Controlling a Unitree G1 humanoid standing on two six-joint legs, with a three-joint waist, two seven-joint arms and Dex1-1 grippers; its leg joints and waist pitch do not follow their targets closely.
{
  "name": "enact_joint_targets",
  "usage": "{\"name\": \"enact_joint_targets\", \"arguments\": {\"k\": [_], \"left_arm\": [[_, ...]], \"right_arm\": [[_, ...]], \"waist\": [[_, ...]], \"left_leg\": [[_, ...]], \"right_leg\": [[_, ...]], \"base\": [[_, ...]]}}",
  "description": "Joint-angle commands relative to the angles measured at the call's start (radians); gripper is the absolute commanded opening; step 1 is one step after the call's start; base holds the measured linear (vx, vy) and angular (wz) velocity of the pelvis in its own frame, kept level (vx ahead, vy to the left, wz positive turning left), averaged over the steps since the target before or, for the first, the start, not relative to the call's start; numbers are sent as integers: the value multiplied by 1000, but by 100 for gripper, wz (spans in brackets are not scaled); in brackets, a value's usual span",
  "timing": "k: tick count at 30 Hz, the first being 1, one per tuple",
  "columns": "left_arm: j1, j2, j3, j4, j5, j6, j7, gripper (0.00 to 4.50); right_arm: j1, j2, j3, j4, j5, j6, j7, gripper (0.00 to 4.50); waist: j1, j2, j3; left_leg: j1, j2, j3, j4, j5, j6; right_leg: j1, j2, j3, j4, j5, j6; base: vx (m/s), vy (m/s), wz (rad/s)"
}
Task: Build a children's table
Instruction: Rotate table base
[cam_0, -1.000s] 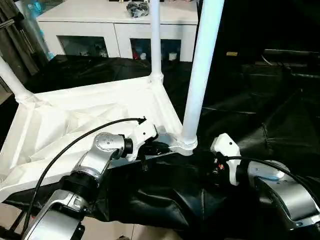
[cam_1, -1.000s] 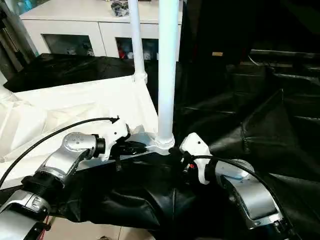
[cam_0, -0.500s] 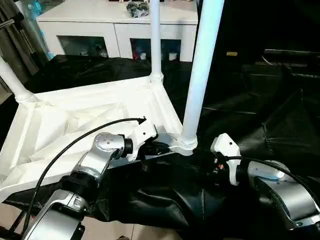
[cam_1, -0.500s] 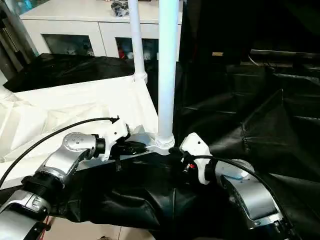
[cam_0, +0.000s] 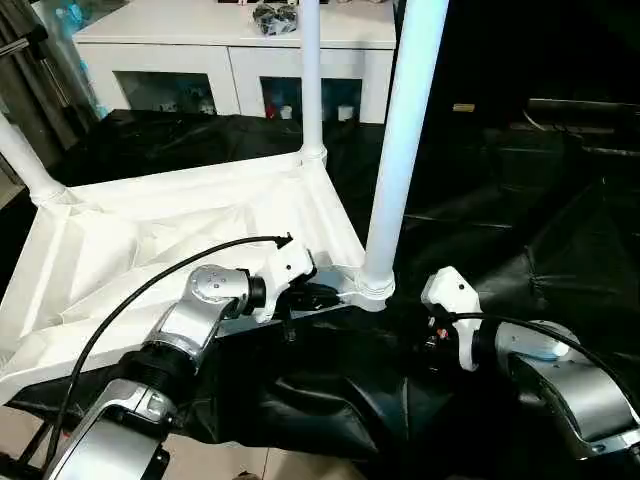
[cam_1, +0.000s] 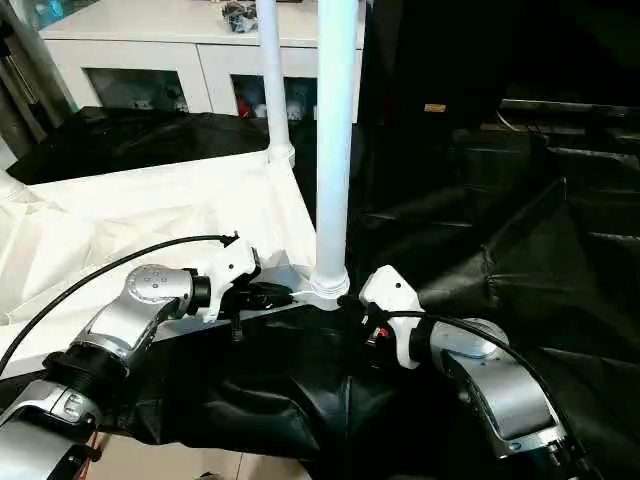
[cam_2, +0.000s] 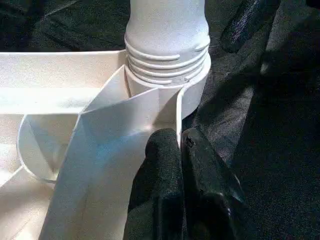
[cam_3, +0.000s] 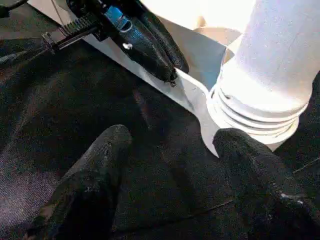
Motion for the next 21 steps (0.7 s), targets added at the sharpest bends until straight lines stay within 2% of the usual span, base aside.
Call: {"name": "enact_joint_targets", "arguments": {"k": [1,21], "left_arm": [[11,11,-20,25,18,10,-20,12],[11,11,-20,25,18,10,-20,12]], "right_arm": [[-3,-7,9,-20,12,9,-2,312],[-3,-7,9,-20,12,9,-2,312]], "waist": [[5,-22,-61],[5,-22,-61]], "left_leg": [[7,-5,14,-61,-209,54],[7,-4,14,-61,-214,52]], "right_leg": [[56,-13,6,-61,-162,-215],[55,-13,6,-62,-175,-212]], "base": [[0,0,0],[0,0,0]]}}
